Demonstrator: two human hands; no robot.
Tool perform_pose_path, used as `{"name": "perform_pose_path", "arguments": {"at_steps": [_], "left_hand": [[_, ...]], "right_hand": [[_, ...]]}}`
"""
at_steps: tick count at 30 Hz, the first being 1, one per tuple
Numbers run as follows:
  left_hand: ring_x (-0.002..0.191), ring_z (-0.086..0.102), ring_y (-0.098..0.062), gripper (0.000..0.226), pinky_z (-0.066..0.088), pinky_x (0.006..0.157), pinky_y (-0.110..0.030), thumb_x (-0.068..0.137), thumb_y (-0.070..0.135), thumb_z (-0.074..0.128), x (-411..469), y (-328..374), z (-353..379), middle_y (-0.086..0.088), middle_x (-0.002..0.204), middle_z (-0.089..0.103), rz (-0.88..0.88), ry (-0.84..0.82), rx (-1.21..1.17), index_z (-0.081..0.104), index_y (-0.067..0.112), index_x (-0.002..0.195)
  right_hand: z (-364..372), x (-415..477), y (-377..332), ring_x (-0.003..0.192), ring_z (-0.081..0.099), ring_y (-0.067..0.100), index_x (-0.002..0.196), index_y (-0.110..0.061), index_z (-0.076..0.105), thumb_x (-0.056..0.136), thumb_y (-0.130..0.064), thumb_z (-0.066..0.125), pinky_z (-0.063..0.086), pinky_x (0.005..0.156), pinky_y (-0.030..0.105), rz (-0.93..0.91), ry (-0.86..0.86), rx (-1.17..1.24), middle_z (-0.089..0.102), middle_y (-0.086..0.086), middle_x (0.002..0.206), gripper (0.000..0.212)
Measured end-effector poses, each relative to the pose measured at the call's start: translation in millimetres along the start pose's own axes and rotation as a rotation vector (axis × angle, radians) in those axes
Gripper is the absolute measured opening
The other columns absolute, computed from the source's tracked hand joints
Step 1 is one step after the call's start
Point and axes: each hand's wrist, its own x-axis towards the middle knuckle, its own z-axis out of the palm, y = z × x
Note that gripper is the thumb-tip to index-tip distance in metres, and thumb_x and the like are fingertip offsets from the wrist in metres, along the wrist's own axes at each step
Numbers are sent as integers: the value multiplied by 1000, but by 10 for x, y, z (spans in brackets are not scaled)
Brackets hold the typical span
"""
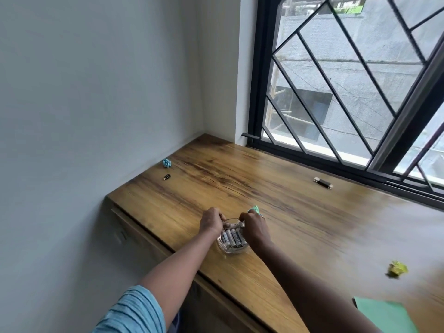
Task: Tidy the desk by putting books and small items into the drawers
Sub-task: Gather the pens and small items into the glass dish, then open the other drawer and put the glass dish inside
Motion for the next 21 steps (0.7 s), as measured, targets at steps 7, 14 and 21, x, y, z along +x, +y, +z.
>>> {"name": "perform_pose_path", "arguments": {"at_steps": [7, 14, 21], "left_hand": [[86, 58, -12, 14, 43, 65, -12, 95, 12, 54, -97, -245, -110, -6, 101, 68, 149, 135, 109, 65, 5, 100], [95, 71, -28, 58, 58, 77, -32, 101, 33, 22, -121, -993, -315, -15, 104, 71, 520, 211, 418, 70, -1, 104], [119, 56, -36, 65, 6, 117, -28, 103, 34, 3, -356, -1671, -364, -20, 125, 62, 617, -14, 612, 41, -4, 139]], "right_hand": [[-85, 39, 90, 100, 62, 31, 108, -7, 68, 82, -4, 62, 48, 79, 36, -15, -8, 27, 64, 14, 109, 27], [115, -226, -18, 91, 62, 34, 106, -10, 64, 92, -17, 53, 43, 66, 35, 201, 260, 126, 67, 16, 103, 19], [914, -907, -827, 110, 65, 31, 116, -1, 66, 83, -18, 48, 54, 87, 42, 16, 359, -189, 67, 17, 118, 41]]}}
